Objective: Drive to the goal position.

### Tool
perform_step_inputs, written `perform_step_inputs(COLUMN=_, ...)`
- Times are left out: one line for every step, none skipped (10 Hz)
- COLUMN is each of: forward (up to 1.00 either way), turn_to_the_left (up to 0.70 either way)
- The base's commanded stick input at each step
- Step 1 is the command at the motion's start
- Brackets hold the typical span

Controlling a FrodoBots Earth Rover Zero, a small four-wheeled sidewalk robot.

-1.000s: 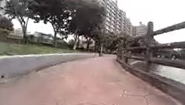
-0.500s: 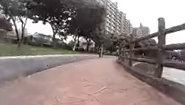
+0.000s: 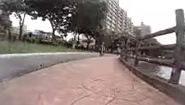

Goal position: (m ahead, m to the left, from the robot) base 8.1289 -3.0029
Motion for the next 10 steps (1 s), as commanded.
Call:
perform_step_inputs(forward=1.0, turn_to_the_left=0.0)
perform_step_inputs(forward=1.0, turn_to_the_left=0.0)
perform_step_inputs(forward=1.0, turn_to_the_left=0.0)
perform_step_inputs(forward=1.0, turn_to_the_left=0.0)
perform_step_inputs(forward=1.0, turn_to_the_left=0.0)
perform_step_inputs(forward=1.0, turn_to_the_left=0.0)
perform_step_inputs(forward=1.0, turn_to_the_left=0.0)
perform_step_inputs(forward=1.0, turn_to_the_left=0.0)
perform_step_inputs(forward=1.0, turn_to_the_left=0.0)
perform_step_inputs(forward=1.0, turn_to_the_left=0.0)
